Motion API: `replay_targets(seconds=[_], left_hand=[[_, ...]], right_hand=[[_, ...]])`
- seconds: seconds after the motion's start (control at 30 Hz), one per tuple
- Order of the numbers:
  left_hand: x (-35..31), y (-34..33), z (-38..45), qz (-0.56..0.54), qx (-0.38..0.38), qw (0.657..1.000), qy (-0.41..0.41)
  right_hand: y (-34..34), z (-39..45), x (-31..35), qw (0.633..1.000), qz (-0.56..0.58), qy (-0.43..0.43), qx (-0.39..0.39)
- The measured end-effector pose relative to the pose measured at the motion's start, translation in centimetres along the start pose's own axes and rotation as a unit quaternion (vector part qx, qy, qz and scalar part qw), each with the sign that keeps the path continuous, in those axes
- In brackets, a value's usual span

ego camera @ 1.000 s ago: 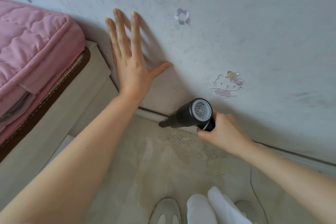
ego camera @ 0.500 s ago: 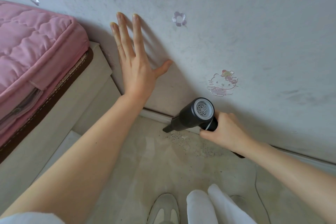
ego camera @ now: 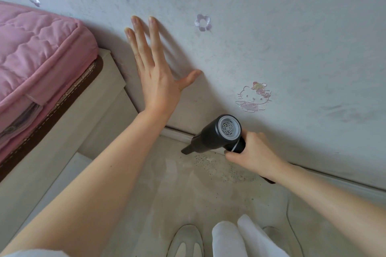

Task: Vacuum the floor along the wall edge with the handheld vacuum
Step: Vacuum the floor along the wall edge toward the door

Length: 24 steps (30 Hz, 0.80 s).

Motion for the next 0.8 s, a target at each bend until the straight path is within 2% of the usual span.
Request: replay_targets(seconds=[0.4,0.8], left_hand=[[-1.3,-0.7,-0.6,0.01,0.012,1.0,-0.007],[-2.4,-1.6,-1.0,0.013,-0.006,1.0,-0.028]], right_hand=[[0.2,-1.0,-0.6,0.999,-0.036,0.015,0.036],[1.7,-1.4,-1.9,0.998,-0.048,0.02,0.022]])
Point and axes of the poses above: each hand's wrist, its own z-axis towards the middle knuckle, its own y-axis out of the back of the hand, x = y × z, the point moved 9 cm from there along z, towards the middle knuckle, and after that the axes turned 11 degrees about -y, right-handed, at the moved point
